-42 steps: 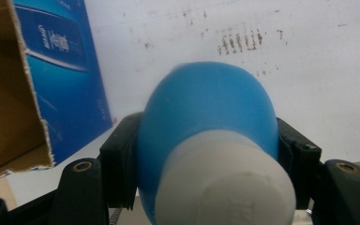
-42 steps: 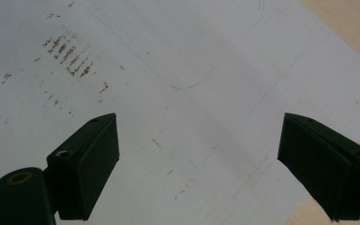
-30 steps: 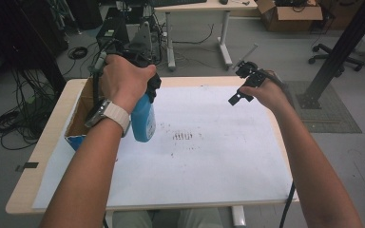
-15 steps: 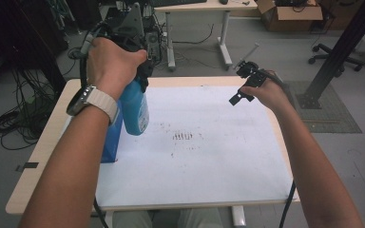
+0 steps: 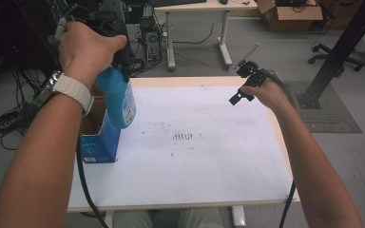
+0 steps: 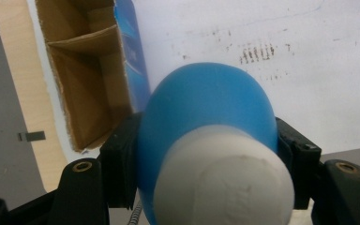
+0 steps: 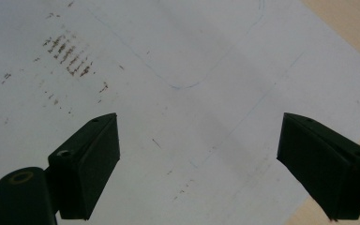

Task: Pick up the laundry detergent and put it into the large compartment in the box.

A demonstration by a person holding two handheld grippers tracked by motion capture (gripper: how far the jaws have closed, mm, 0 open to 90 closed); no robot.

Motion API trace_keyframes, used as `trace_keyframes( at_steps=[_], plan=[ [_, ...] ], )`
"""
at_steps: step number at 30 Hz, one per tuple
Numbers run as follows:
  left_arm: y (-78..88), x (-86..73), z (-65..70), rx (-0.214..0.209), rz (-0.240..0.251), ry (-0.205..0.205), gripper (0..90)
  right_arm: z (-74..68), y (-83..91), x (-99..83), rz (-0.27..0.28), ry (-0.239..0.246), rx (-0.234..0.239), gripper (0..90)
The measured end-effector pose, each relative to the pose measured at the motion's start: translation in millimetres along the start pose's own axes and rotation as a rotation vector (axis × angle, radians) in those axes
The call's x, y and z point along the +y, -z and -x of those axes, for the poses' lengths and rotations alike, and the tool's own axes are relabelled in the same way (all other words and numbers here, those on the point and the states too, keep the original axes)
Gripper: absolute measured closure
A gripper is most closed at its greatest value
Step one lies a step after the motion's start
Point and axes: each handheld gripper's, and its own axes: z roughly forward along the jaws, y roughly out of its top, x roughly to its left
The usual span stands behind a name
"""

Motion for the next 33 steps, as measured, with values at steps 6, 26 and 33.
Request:
trace_keyframes(
  at_steps=[6,26,33],
  plan=[
    [8.2,0.5,-16.1,0.007,0.007,0.008,37.3,2.5,-0.7,-0.8,-0.007,-0.007,-0.001,13.3],
    [17.9,4.6,-57.1,0.063,0.037,0.046,37.3,9.7,-1.6,-3.7,-0.024,-0.032,-0.012,13.1],
    [-1.3,8.6,-72.8,0.097,0.033,0.079,37.3,11.0,-4.0,-2.6,-0.027,-0.037,-0.015,13.1]
  ],
)
